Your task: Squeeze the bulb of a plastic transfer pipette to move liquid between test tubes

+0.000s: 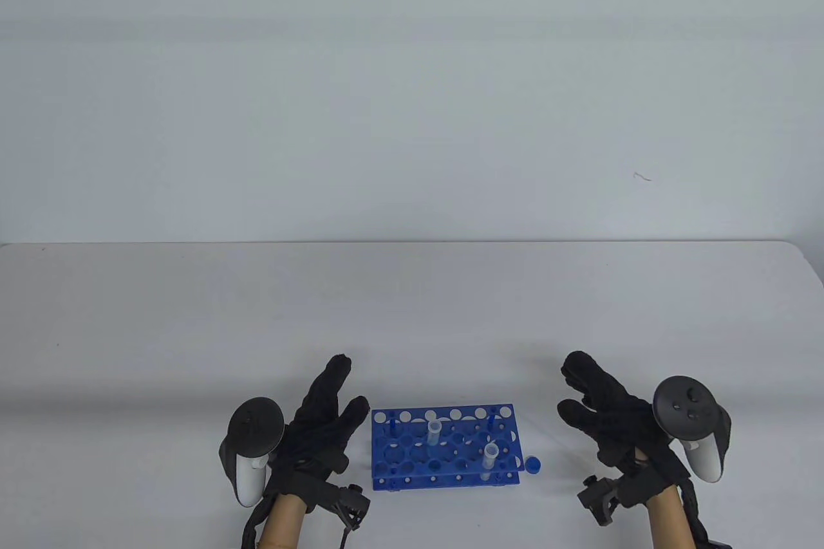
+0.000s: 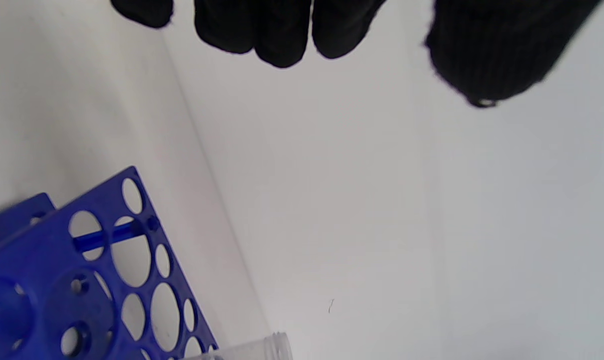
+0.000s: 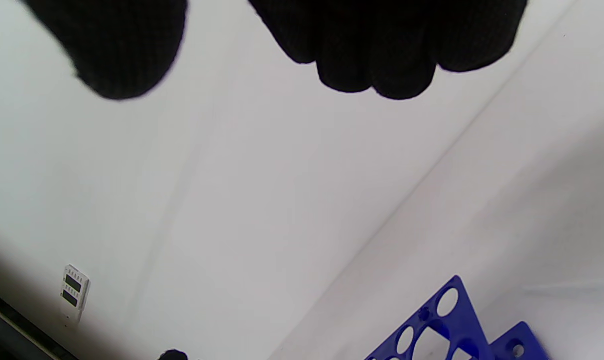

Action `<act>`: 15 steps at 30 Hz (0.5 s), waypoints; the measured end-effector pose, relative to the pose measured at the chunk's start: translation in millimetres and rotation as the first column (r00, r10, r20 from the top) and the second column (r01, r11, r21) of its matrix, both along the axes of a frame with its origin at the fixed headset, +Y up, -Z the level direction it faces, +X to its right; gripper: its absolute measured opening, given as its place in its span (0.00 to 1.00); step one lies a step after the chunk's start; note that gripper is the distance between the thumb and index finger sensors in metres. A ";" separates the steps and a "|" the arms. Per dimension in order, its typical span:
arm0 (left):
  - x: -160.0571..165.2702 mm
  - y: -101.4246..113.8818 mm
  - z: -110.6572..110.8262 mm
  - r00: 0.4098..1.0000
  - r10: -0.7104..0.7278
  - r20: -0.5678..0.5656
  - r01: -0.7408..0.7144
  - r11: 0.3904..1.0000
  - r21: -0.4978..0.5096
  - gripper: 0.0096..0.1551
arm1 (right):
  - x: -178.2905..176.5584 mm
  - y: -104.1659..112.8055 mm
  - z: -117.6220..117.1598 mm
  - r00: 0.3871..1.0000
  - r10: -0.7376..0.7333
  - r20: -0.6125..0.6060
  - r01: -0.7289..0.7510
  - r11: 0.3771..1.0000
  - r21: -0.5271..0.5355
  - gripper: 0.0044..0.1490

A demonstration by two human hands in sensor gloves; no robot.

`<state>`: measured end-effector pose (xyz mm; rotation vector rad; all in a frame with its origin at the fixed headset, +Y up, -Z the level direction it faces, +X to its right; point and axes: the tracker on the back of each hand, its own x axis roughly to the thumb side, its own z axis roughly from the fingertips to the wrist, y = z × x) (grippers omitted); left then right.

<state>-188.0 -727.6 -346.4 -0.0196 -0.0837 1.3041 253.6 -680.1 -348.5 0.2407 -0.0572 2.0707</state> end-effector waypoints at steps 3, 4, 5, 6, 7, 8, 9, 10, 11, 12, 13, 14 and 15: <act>0.1 -0.1 -0.2 1.000 -0.003 0.001 0.003 1.000 0.000 0.54 | -10.5 -8.4 -2.8 1.000 -0.008 -0.024 0.007 1.000 -0.027 0.59; 0.2 -0.1 -0.2 1.000 -0.003 0.001 0.003 1.000 -0.001 0.54 | -13.0 -10.4 -3.5 1.000 -0.005 -0.030 0.004 0.999 -0.033 0.59; 0.3 -0.1 -0.2 1.000 -0.003 0.001 0.003 1.000 -0.001 0.54 | -15.6 -12.0 -4.2 0.999 0.003 -0.040 -0.004 0.999 -0.041 0.59; 0.3 -0.1 -0.2 1.000 -0.003 0.001 0.003 1.000 -0.002 0.54 | -17.7 -13.1 -4.9 0.998 0.014 -0.053 -0.016 0.999 -0.047 0.59; 0.4 -0.1 -0.2 1.000 -0.004 0.001 0.004 1.000 -0.002 0.54 | -18.5 -13.4 -5.1 0.998 0.019 -0.057 -0.022 0.999 -0.048 0.59; 0.5 -0.1 -0.3 1.000 -0.003 0.002 0.003 1.000 -0.003 0.54 | -19.1 -13.8 -5.4 0.998 0.024 -0.056 -0.027 0.999 -0.047 0.59; 0.5 -0.1 -0.3 1.000 -0.001 0.002 0.001 1.000 -0.004 0.54 | -19.3 -14.1 -5.7 0.998 0.026 -0.055 -0.029 0.998 -0.048 0.59; 0.6 -0.1 -0.3 1.000 -0.001 0.002 0.001 1.000 -0.005 0.54 | -19.2 -14.3 -5.8 0.998 0.027 -0.054 -0.030 0.998 -0.049 0.59; 0.6 -0.2 -0.3 1.000 -0.001 0.002 0.001 1.000 -0.006 0.54 | -18.9 -14.9 -6.1 0.998 0.028 -0.053 -0.030 0.998 -0.051 0.59; 0.7 -0.3 -0.3 1.000 -0.001 0.002 0.001 1.000 -0.007 0.54 | -18.5 -15.6 -6.5 0.998 0.027 -0.050 -0.029 0.998 -0.053 0.59; 0.7 -0.2 -0.4 1.000 0.001 0.002 -0.001 1.000 -0.008 0.54 | -17.7 -16.7 -7.0 0.999 0.024 -0.047 -0.027 0.998 -0.058 0.59; 0.7 -0.3 -0.4 1.000 0.001 0.002 -0.001 1.000 -0.009 0.54 | -16.9 -17.9 -7.6 0.999 0.024 -0.044 -0.027 0.998 -0.065 0.59; 0.6 -0.2 -0.3 1.000 0.001 0.002 -0.001 1.000 -0.009 0.54 | -16.3 -18.6 -7.9 0.999 0.025 -0.043 -0.028 0.997 -0.072 0.58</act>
